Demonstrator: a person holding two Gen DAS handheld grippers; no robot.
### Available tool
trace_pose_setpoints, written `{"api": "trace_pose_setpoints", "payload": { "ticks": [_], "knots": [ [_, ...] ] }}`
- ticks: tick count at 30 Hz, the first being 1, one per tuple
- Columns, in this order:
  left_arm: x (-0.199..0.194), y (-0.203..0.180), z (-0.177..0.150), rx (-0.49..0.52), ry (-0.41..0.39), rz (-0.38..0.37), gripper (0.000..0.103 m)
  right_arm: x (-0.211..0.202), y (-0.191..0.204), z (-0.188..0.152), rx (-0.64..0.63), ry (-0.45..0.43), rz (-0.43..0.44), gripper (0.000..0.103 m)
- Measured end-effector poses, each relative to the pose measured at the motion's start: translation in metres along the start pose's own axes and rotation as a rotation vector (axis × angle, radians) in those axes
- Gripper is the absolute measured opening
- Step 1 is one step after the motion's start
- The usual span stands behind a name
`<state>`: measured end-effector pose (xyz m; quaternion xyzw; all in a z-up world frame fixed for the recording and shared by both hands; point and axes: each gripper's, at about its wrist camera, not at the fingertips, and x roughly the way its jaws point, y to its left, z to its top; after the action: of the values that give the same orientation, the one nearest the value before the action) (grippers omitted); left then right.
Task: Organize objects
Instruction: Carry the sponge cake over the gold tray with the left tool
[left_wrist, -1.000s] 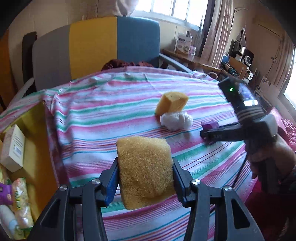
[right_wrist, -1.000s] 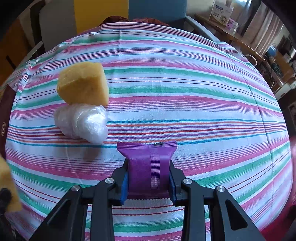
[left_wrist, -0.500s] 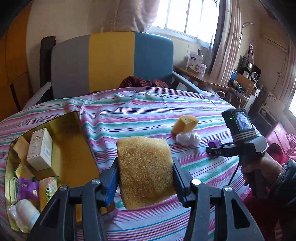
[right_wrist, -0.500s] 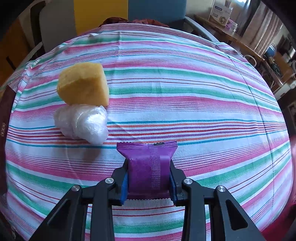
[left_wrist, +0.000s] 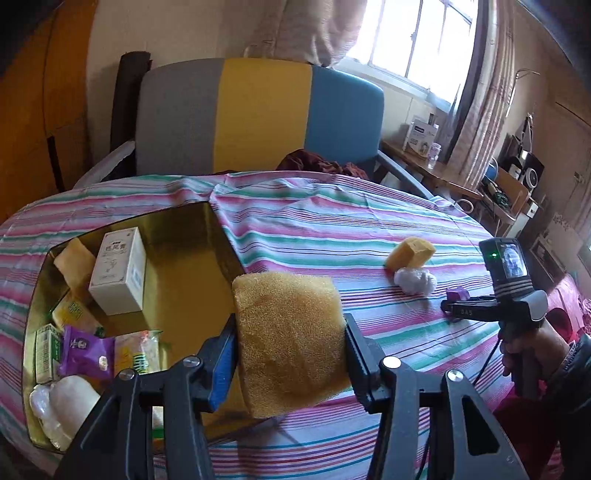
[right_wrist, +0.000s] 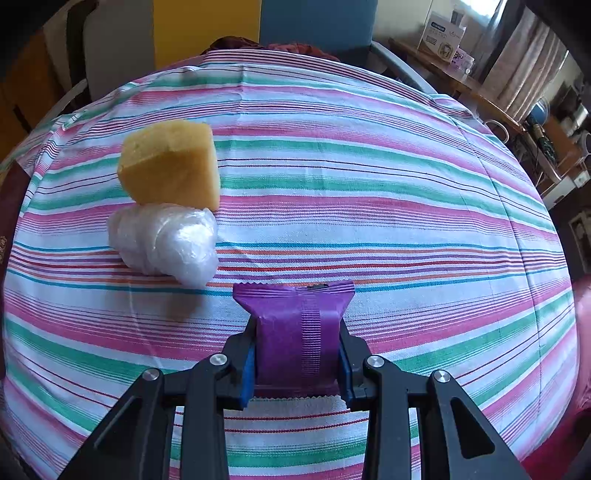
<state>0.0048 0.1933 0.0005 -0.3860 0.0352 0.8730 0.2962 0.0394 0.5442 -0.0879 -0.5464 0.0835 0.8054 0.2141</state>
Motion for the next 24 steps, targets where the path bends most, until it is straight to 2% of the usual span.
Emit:
{"api": "trace_pose_setpoints", "payload": {
  "ticks": [5, 12, 15, 20, 22, 24],
  "knots": [
    [0.002, 0.027, -0.003, -0.076, 0.025, -0.016, 0.052, -0.002, 0.003, -0.002, -0.014, -0.004, -0.011, 0.036],
    [0.011, 0.098, 0.001, -0.32, 0.085, -0.082, 0.052, -0.003, 0.007, -0.002, -0.04, -0.005, -0.029, 0.036],
    [0.02, 0.118, 0.008, -0.388, 0.102, -0.103, 0.052, -0.003, 0.007, -0.002, -0.042, -0.004, -0.03, 0.036],
    [0.041, 0.12, 0.037, -0.362, 0.107, -0.083, 0.053, -0.004, 0.007, -0.003, -0.048, -0.001, -0.031, 0.036],
    [0.055, 0.121, 0.05, -0.349, 0.104, -0.043, 0.053, -0.004, 0.007, -0.002, -0.051, 0.0, -0.032, 0.036],
    [0.073, 0.126, 0.06, -0.345, 0.123, -0.034, 0.053, -0.004, 0.006, -0.001, -0.053, 0.001, -0.033, 0.036]
  ]
}}
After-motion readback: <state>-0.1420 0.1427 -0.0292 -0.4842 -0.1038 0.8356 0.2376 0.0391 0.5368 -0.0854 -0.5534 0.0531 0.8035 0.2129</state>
